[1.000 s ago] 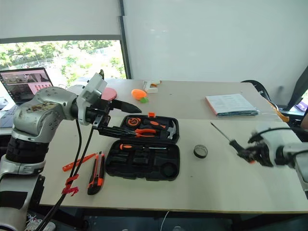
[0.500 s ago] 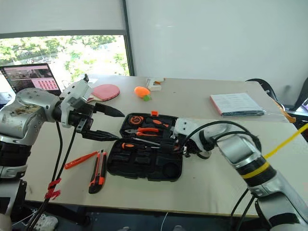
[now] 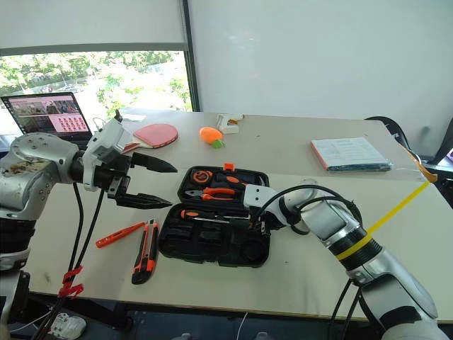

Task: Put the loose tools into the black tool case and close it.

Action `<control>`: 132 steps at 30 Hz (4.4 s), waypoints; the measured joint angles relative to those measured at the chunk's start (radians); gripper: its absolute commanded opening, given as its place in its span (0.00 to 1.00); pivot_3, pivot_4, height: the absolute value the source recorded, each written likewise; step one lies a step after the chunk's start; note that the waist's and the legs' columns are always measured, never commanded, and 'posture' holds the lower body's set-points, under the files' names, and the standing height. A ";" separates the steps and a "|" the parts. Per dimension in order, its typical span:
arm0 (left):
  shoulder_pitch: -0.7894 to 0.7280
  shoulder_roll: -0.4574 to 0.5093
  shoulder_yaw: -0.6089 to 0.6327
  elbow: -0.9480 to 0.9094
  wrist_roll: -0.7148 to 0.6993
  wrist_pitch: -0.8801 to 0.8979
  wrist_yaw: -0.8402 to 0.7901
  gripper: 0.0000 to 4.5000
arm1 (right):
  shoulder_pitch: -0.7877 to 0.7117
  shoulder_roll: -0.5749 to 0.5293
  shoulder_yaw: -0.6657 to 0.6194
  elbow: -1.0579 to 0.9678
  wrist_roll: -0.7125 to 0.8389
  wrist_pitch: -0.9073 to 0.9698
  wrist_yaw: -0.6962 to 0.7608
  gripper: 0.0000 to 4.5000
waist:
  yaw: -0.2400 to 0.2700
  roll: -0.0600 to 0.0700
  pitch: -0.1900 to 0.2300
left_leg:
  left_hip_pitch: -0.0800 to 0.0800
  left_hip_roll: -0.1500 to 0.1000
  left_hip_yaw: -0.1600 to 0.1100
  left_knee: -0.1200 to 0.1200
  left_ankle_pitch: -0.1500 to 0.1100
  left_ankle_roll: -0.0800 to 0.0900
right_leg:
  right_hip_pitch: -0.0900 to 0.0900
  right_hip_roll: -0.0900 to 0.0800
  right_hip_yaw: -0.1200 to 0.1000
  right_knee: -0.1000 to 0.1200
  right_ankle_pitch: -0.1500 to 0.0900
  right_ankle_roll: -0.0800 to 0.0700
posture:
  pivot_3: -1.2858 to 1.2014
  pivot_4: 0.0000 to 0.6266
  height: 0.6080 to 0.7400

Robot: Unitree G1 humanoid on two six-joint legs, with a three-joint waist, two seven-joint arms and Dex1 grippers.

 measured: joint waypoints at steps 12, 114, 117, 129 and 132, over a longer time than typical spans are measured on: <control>-0.027 -0.014 -0.002 0.018 0.000 -0.004 -0.012 1.00 | 0.005 -0.001 -0.073 -0.010 0.029 0.075 0.019 1.00 | -0.004 0.000 0.000 | 0.000 0.001 0.000 -0.001 0.000 0.000 | 0.000 0.001 0.000 0.000 0.000 0.000 | 0.52 0.24 0.98; 0.565 0.239 0.251 -0.141 0.062 -0.033 0.061 1.00 | 0.253 -0.088 -0.595 -0.497 0.515 0.257 0.002 0.40 | -0.038 0.001 0.002 | 0.005 0.004 -0.002 -0.004 0.001 -0.001 | 0.000 0.003 0.000 0.004 0.001 -0.005 | 0.52 0.24 0.98; 0.779 0.265 0.411 -0.173 0.110 -0.069 0.068 1.00 | 0.251 -0.075 -0.594 -0.508 0.542 0.216 -0.002 0.62 | -0.033 -0.001 0.003 | 0.008 0.005 -0.001 -0.004 0.002 -0.003 | 0.001 0.003 0.000 0.006 0.000 -0.006 | 0.52 0.24 0.98; 1.024 0.267 0.607 0.014 0.292 -0.274 0.117 1.00 | 0.268 -0.061 -0.586 -0.506 0.608 0.143 -0.005 0.98 | 0.001 -0.003 0.004 | 0.011 0.010 0.005 -0.005 0.002 -0.004 | 0.002 0.004 -0.002 0.006 -0.001 -0.010 | 0.52 0.24 0.98; 0.865 0.292 0.490 0.046 0.282 -0.267 0.118 1.00 | 0.271 -0.068 -0.589 -0.531 0.641 0.147 -0.021 0.98 | 0.005 -0.004 0.004 | 0.010 0.009 0.005 -0.005 0.002 -0.004 | 0.002 0.004 -0.002 0.007 -0.001 -0.009 | 0.52 0.24 0.98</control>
